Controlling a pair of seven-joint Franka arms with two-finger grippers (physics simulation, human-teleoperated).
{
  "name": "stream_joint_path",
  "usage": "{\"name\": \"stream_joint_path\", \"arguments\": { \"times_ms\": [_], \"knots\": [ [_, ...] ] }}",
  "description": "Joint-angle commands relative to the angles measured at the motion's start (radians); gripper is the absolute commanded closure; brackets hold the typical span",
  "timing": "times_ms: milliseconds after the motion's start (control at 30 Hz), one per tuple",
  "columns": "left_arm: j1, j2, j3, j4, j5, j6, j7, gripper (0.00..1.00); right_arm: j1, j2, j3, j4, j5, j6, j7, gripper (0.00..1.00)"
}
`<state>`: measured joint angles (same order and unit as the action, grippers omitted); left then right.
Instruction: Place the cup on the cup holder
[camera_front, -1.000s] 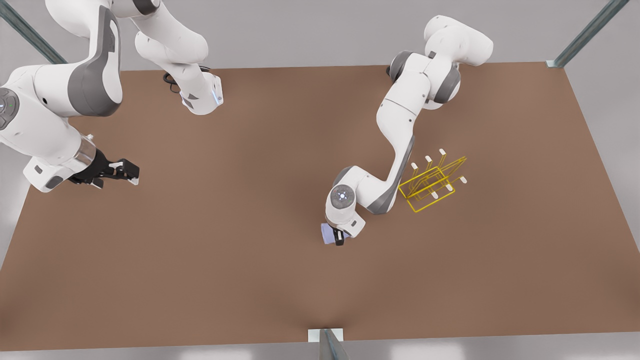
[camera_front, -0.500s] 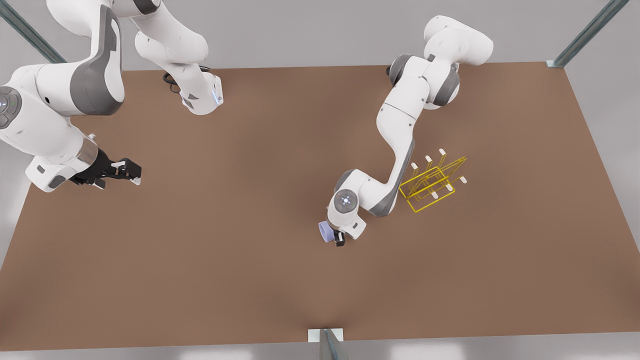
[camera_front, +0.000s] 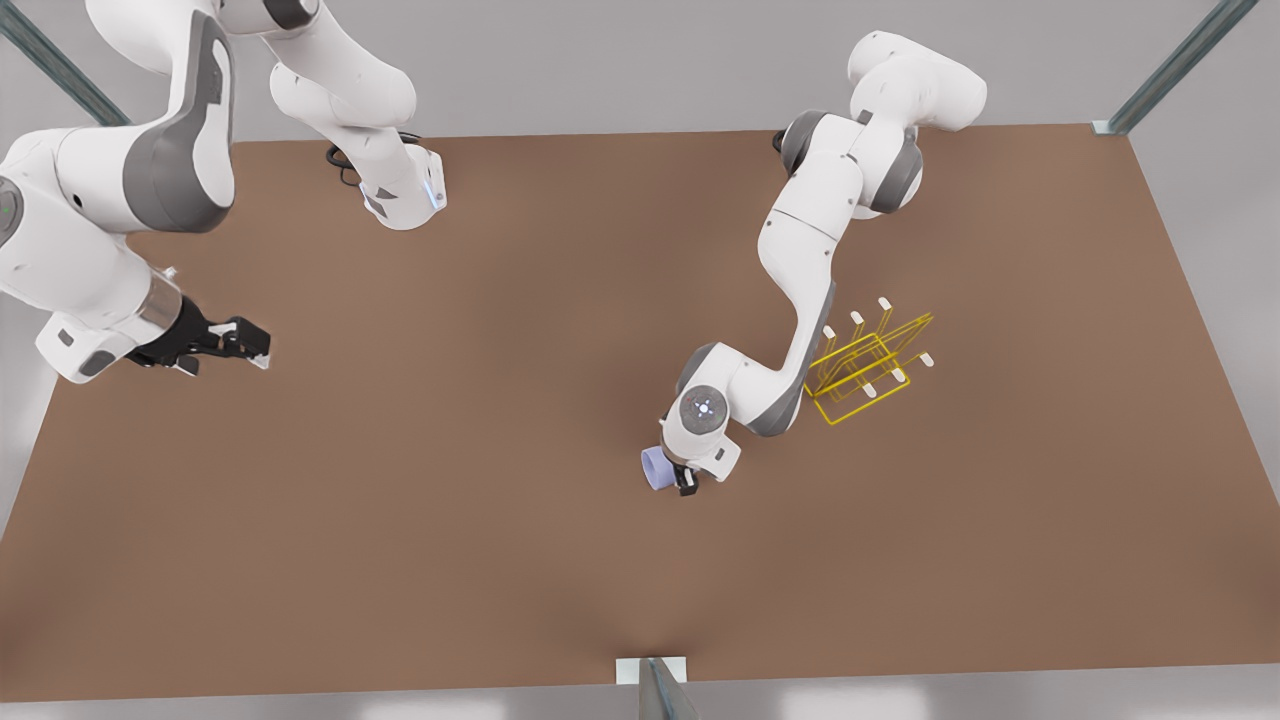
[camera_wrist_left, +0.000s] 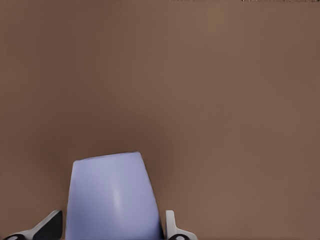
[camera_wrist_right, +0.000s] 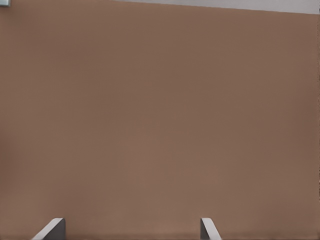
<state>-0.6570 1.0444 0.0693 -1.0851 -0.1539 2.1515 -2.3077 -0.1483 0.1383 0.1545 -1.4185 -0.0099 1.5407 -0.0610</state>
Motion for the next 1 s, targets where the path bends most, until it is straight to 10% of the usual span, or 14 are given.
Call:
{"name": "stream_joint_path", "arguments": {
  "times_ms": [0, 200, 267, 500, 967],
  "knots": [
    [0.0, 0.0, 0.001, 0.001, -0.003, 0.002, -0.03, 0.0, -0.007, 0.001, 0.0, 0.0, 0.001, -0.007, -0.011, 0.0],
    [0.0, 0.011, 0.0, 0.002, -0.003, 0.021, -0.029, 0.0, -0.005, 0.003, 0.0, 0.001, 0.001, 0.001, -0.011, 0.0],
    [0.0, 0.009, 0.0, 0.002, -0.003, 0.022, -0.03, 0.34, -0.005, 0.003, 0.0, 0.001, 0.001, 0.007, -0.011, 0.0],
    [-0.004, -0.056, -0.006, 0.001, 0.008, -0.068, 0.011, 0.31, -0.007, 0.003, 0.0, 0.001, -0.001, 0.012, -0.011, 0.0],
    [-0.107, -0.132, -0.003, -0.013, 0.494, -0.929, 0.048, 0.31, -0.005, 0.001, 0.007, 0.001, 0.001, 0.002, -0.01, 0.0]
  ]
}}
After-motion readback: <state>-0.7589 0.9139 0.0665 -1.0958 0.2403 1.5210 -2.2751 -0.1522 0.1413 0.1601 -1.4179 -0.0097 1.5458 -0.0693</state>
